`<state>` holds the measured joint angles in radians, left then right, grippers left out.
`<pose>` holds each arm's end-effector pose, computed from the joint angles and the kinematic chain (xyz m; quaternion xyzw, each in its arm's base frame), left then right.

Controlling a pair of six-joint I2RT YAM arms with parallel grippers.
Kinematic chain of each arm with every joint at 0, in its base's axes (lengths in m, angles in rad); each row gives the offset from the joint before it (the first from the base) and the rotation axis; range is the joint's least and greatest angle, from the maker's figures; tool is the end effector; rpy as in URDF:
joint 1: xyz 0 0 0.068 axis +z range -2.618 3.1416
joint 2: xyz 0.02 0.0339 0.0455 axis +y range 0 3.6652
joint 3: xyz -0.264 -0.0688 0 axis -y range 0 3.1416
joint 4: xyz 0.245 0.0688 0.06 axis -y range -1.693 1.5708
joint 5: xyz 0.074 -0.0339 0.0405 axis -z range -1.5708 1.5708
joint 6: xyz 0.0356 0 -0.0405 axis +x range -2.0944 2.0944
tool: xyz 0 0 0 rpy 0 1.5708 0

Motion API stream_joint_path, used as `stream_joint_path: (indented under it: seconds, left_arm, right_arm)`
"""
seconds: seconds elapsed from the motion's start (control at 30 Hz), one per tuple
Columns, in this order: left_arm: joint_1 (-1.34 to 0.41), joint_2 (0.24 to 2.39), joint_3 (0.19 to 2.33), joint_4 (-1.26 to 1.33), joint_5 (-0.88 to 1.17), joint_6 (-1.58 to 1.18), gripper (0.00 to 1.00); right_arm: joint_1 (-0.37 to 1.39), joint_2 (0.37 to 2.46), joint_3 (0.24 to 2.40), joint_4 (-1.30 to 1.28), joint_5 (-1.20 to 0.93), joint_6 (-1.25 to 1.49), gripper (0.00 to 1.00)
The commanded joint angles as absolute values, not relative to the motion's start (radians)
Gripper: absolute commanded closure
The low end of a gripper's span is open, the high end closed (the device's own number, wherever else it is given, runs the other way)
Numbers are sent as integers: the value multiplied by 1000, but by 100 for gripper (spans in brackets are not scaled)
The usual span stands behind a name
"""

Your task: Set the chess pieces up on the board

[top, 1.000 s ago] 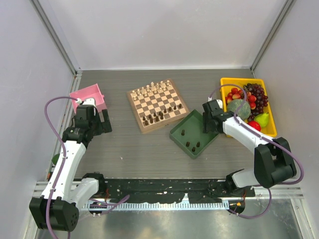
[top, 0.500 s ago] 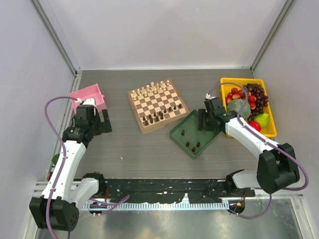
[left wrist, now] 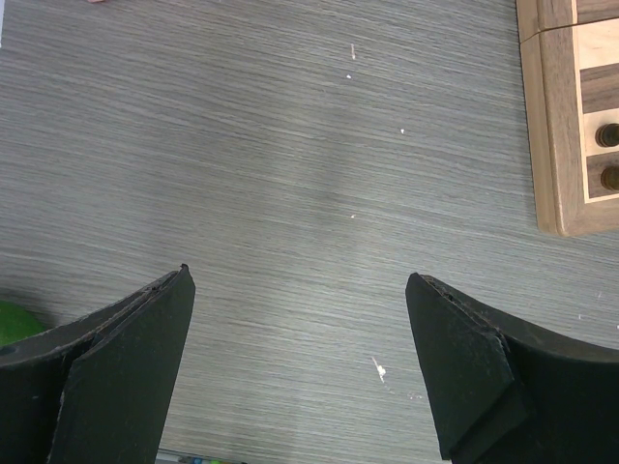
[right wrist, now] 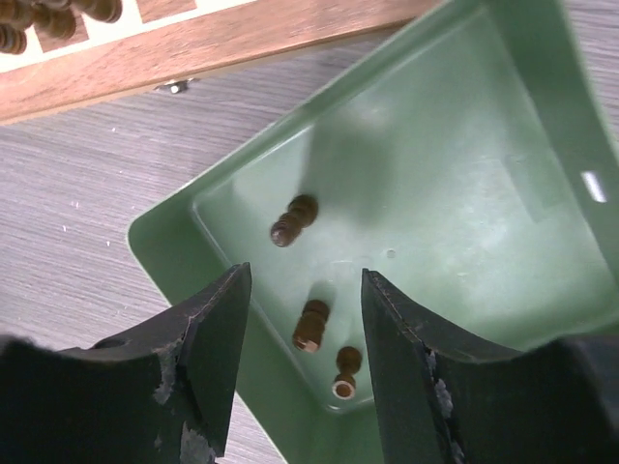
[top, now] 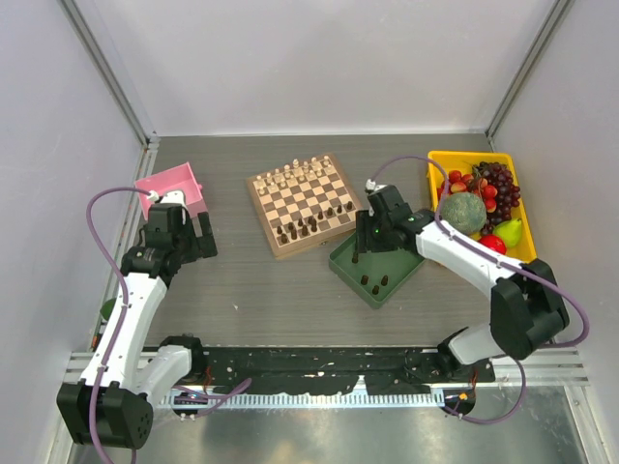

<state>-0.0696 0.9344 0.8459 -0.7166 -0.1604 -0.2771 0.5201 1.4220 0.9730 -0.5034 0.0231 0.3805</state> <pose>0.1880 -0.0074 0.2852 -0.1255 0.9166 0.0090 0.3796 0.2531 0.1440 0.2330 -0.0629 0.9504 0.1225 0.2787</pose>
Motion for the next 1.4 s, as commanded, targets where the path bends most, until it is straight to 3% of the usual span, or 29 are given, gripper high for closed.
stream_joint_path:
  seconds: [0.0,0.1,0.63,1.13,1.37]
  left_arm:
    - [-63,933,884,-710,-161,-267,1]
    - [-63,933,884,-713,-163,-265,1]
    - [-63,933,884,-712,-164,-264,1]
    - [-64,936,885,-712,-161,-265,1]
    - [-64,937,885,-712,-160,-264,1]
  right_arm:
    - [575,1482,1038,-477,29,396,46]
    - [587,1514,1049,-472,46,399,55]
    - [592,1637,1127,-503,51,360,65]
    - [603,1667,1140,-540,75,359,62]
    - [611,1678,1157,-552,80,359,67]
